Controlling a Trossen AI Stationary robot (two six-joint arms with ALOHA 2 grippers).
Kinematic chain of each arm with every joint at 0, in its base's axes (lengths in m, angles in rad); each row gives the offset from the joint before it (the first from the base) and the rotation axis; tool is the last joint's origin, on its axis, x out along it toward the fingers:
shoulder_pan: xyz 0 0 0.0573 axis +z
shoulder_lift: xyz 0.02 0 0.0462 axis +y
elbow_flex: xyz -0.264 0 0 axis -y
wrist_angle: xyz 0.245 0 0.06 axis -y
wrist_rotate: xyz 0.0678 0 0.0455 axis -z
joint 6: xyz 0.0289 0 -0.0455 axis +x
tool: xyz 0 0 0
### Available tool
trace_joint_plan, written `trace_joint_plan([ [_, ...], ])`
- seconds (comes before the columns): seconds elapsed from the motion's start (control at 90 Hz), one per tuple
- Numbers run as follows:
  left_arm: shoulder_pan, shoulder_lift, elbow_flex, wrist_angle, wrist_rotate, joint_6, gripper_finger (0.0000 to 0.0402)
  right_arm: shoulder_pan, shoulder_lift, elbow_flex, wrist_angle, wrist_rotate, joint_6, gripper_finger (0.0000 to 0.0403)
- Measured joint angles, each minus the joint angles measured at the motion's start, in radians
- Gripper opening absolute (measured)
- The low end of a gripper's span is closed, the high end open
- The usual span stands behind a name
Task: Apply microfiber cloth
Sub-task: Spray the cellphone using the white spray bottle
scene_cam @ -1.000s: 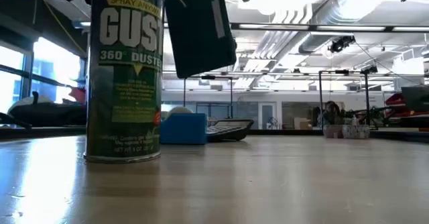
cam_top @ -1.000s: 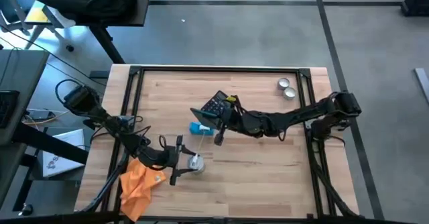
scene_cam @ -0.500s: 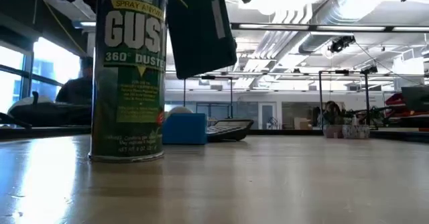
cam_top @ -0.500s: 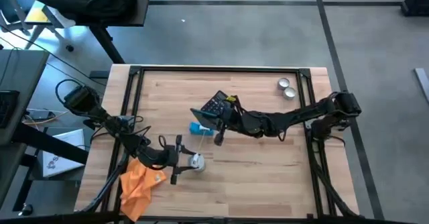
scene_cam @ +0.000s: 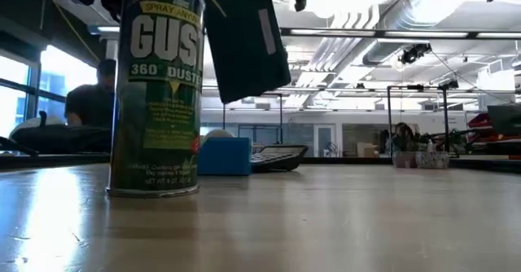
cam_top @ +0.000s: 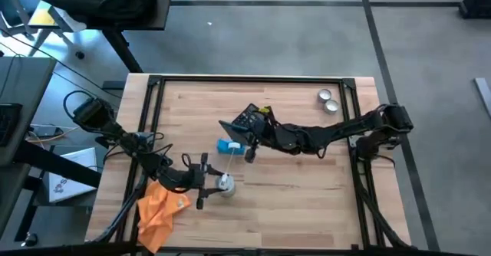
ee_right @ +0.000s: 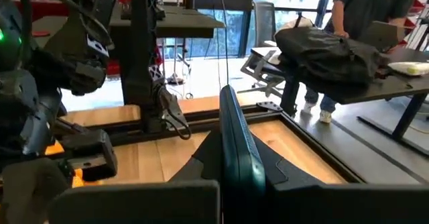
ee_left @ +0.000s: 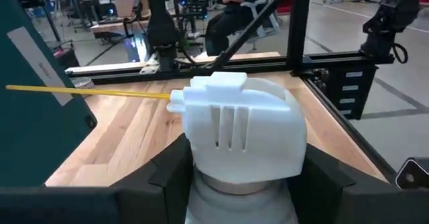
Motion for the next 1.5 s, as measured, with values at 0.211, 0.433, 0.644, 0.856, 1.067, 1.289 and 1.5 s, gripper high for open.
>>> trace_joint_plan([
  [0.211,0.000,0.001,-0.001,0.009,0.000,0.005,0.0229,-0.001,0.000,0.000,-0.027,-0.002,0.017,0.0001],
  [0.433,0.000,0.002,-0.002,0.006,-0.003,0.008,0.0250,0.000,0.000,0.000,-0.024,-0.002,0.017,0.0001],
  [0.644,0.001,0.002,-0.002,0.008,-0.024,0.013,0.0251,0.000,0.000,0.000,-0.024,-0.002,0.018,0.0001],
  [0.856,0.001,0.003,-0.002,0.033,-0.027,0.053,0.0252,0.000,0.000,0.000,-0.023,-0.002,0.018,0.0001],
  [1.067,0.001,0.001,-0.002,0.075,-0.049,0.094,0.0252,0.000,0.000,0.000,-0.024,-0.002,0.018,0.0001],
  [1.289,0.001,0.001,-0.002,0.063,-0.051,0.094,0.0252,0.000,0.000,0.000,-0.024,-0.002,0.018,0.0001],
  [1.5,0.001,0.001,-0.002,0.051,-0.052,0.086,0.0252,0.000,0.000,0.000,-0.024,-0.002,0.018,0.0001],
])
